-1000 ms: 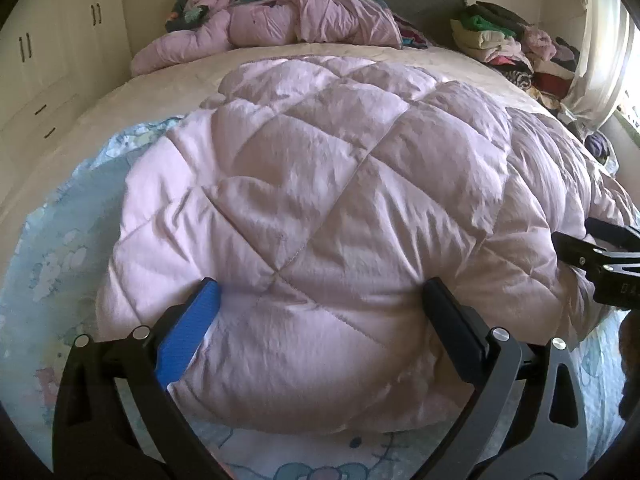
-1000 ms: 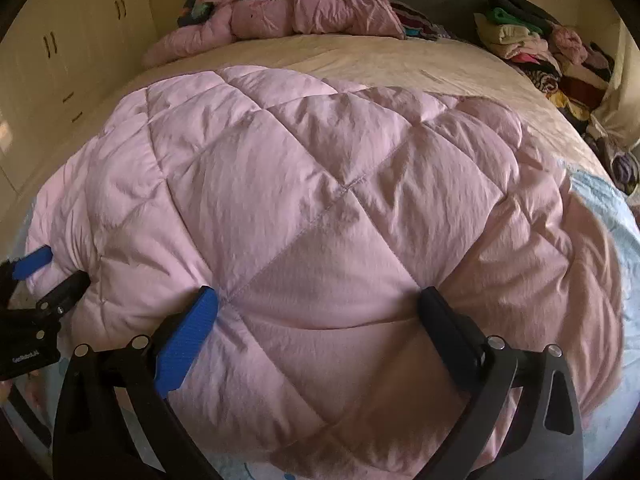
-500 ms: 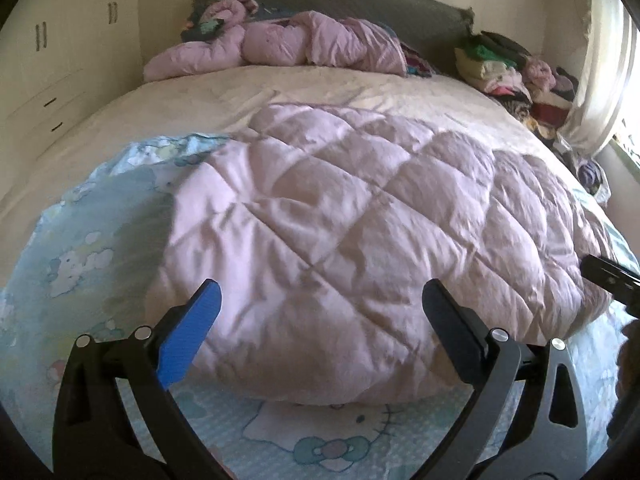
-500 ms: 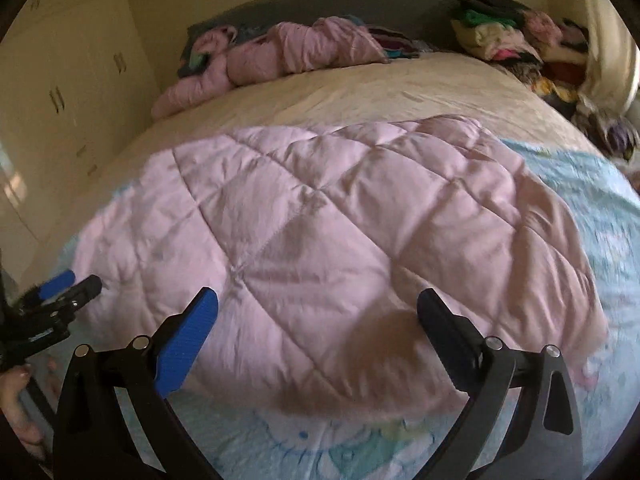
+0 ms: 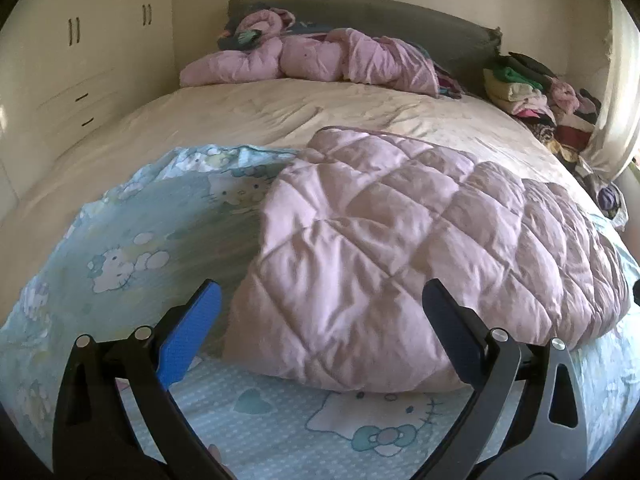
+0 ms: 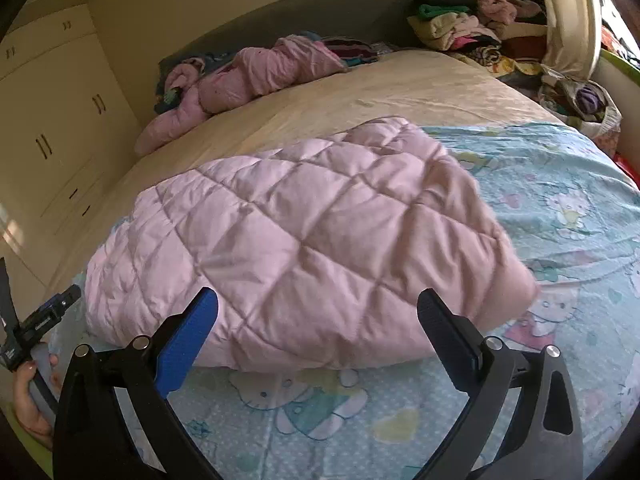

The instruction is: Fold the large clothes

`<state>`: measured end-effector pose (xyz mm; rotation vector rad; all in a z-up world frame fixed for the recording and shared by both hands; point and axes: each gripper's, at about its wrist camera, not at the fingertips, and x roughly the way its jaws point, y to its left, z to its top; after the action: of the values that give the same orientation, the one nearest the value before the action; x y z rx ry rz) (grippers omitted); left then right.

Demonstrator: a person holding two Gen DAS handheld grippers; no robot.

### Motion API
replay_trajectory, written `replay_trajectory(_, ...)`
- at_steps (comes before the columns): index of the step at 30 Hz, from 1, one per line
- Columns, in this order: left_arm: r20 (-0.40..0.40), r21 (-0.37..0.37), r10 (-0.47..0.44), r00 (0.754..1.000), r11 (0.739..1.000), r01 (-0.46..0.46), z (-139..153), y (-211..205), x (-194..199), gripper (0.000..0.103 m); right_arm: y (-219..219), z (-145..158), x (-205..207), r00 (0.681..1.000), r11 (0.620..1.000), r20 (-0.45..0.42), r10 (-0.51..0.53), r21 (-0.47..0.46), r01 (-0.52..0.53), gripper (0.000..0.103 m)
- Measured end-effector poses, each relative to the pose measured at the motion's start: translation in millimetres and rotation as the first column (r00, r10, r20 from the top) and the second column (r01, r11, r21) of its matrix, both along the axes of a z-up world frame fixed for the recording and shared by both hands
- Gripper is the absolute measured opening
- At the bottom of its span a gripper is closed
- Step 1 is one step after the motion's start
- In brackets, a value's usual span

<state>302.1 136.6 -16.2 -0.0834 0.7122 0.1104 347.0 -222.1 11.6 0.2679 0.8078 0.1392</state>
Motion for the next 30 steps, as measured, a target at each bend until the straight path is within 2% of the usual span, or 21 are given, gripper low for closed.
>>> replay_trajectory(18,-0.065,-0.062,0.076,0.995,0.995,-0.08,-21.8,36.8,7.1,0.094,-55.1,-20.7,-2.4,0.989,0.99,-0.046,-0.143,0.003,0.143,0.099)
replay_trajectory(24,-0.095,-0.169,0.074,0.993,0.982,-0.089,-35.9,51.5,14.3,0.094,-74.8,-38.8,4.1,0.977,0.978,-0.089,-0.196,0.052,0.201,0.099)
replay_trajectory(27,-0.12,-0.246,0.069,0.99,0.964,-0.097,-46.1,59.4,20.5,0.094,-83.4,-50.9,10.4,0.969,0.972,-0.128,-0.209,0.084,0.221,0.099)
replay_trajectory(30,-0.141,-0.334,0.047,0.989,0.938,-0.092,-57.0,64.1,27.7,0.094,-92.7,-71.2,18.4,0.959,0.956,-0.187,-0.211,0.167,0.243,0.099)
